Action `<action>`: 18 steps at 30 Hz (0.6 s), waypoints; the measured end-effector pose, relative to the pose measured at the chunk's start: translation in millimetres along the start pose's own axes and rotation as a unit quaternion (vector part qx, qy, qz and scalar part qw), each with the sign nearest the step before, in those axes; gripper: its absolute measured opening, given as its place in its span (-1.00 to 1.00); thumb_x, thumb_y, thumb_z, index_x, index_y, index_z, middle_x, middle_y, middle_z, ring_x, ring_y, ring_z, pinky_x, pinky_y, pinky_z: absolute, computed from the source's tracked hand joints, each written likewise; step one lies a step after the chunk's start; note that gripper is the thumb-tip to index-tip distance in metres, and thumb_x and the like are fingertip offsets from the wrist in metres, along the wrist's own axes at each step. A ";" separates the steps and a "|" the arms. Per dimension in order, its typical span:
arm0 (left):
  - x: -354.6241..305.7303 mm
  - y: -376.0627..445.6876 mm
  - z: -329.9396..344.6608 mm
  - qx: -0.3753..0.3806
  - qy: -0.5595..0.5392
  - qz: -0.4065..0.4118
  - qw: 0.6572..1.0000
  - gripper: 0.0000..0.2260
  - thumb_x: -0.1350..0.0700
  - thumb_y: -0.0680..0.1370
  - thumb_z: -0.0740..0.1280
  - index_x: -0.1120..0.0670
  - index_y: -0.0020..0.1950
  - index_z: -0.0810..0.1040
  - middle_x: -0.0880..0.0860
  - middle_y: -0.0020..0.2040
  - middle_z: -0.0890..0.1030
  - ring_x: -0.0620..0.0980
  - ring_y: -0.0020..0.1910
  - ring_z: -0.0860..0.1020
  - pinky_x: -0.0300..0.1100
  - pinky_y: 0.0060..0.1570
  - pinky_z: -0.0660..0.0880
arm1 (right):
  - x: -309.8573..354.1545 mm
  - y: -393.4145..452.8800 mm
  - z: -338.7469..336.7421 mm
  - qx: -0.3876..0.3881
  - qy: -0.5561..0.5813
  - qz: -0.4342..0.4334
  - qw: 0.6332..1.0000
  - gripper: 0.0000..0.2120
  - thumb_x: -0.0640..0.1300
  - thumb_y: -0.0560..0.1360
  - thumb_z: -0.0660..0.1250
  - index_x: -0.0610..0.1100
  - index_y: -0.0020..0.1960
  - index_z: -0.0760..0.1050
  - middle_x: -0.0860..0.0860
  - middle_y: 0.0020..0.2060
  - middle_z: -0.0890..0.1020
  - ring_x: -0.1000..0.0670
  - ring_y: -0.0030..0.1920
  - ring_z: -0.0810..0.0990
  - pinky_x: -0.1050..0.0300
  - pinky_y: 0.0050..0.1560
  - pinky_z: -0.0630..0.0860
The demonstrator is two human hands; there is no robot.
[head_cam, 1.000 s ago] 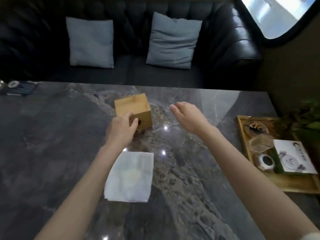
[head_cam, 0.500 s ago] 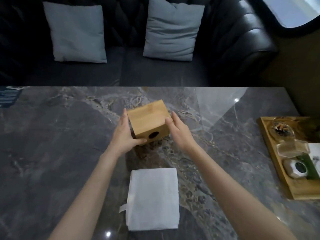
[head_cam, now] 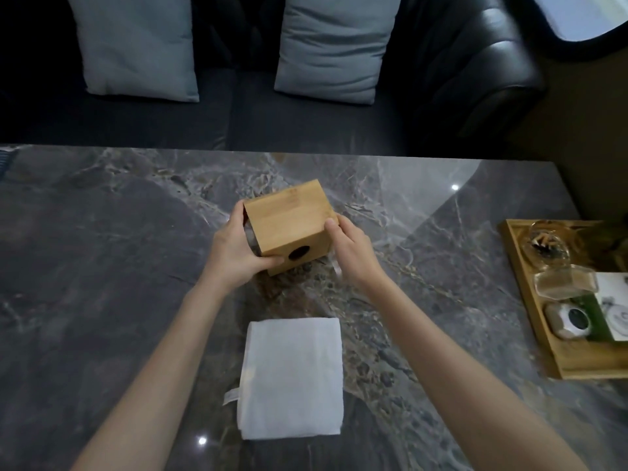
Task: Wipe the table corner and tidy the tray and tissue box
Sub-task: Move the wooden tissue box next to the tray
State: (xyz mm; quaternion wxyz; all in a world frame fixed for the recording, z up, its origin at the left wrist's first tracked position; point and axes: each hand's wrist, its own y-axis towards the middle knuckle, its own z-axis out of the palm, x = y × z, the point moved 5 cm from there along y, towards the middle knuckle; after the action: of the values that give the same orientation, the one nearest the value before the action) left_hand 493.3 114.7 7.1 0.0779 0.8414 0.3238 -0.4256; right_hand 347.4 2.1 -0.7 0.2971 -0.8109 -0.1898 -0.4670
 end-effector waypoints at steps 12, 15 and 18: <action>-81.0 -42.3 5.4 0.008 -0.002 0.075 0.997 -0.19 0.00 0.15 0.60 0.02 0.30 0.29 0.00 0.18 0.53 -0.03 0.15 0.49 -0.08 0.08 0.49 | 22.3 -57.5 -73.3 -0.071 0.013 -0.058 0.996 -0.69 -0.06 0.62 0.05 -0.12 0.21 0.48 0.02 0.00 0.54 0.03 0.04 0.45 0.12 -0.04 0.32; -107.5 -58.6 16.6 0.013 -0.013 0.101 0.995 -0.19 0.02 0.16 0.60 0.04 0.31 0.28 0.01 0.17 0.54 -0.05 0.14 0.50 -0.13 0.08 0.48 | 19.6 -80.4 -98.5 -0.095 0.028 -0.066 0.993 -0.70 -0.05 0.61 0.05 -0.11 0.16 0.50 0.00 -0.02 0.56 0.01 0.03 0.48 0.12 -0.03 0.35; -133.5 -76.9 32.0 0.019 -0.016 0.121 0.992 -0.20 0.03 0.16 0.61 0.06 0.30 0.30 -0.01 0.13 0.55 -0.09 0.10 0.50 -0.23 0.02 0.46 | 12.3 -103.8 -126.7 -0.120 0.032 -0.069 0.990 -0.70 -0.05 0.61 0.07 -0.12 0.17 0.51 -0.01 0.02 0.58 0.00 0.06 0.49 0.15 -0.05 0.37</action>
State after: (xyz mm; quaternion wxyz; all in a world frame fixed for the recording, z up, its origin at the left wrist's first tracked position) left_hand 367.8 97.7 100.6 0.1177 0.8689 0.2103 -0.4323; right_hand 211.0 -3.1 90.7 0.1709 -0.8102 -0.1780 -0.5317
